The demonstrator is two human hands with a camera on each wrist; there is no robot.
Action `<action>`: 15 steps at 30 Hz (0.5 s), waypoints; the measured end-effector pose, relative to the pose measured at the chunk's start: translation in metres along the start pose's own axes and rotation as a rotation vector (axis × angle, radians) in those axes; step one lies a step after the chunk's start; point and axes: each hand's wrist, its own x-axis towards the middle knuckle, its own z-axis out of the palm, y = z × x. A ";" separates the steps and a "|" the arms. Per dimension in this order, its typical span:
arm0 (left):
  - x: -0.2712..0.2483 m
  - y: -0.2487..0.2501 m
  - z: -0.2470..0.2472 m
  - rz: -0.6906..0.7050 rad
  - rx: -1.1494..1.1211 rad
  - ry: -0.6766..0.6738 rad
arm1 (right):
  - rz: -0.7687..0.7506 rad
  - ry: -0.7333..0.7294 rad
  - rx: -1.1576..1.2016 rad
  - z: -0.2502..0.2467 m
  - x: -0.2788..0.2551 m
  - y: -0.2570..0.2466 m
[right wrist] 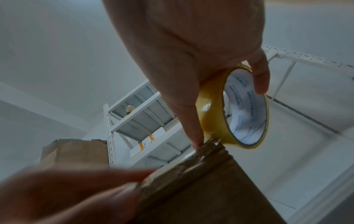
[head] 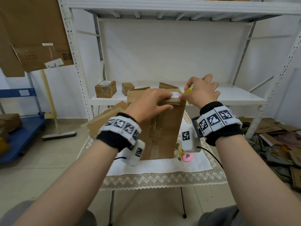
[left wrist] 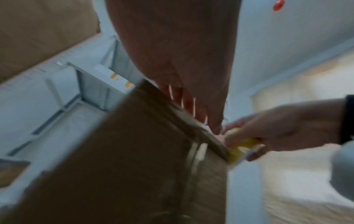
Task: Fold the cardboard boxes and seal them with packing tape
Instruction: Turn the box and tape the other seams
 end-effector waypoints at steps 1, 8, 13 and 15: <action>0.011 0.009 0.009 0.014 -0.026 -0.031 | 0.000 -0.007 0.005 -0.001 -0.001 0.000; 0.075 0.033 0.023 -0.012 -0.093 -0.129 | 0.032 -0.087 0.235 -0.012 -0.005 0.028; 0.083 0.033 0.023 0.022 -0.174 -0.201 | 0.004 -0.043 0.412 -0.015 -0.005 0.042; 0.082 0.030 0.019 0.030 -0.242 -0.249 | -0.003 -0.058 0.433 -0.015 -0.005 0.048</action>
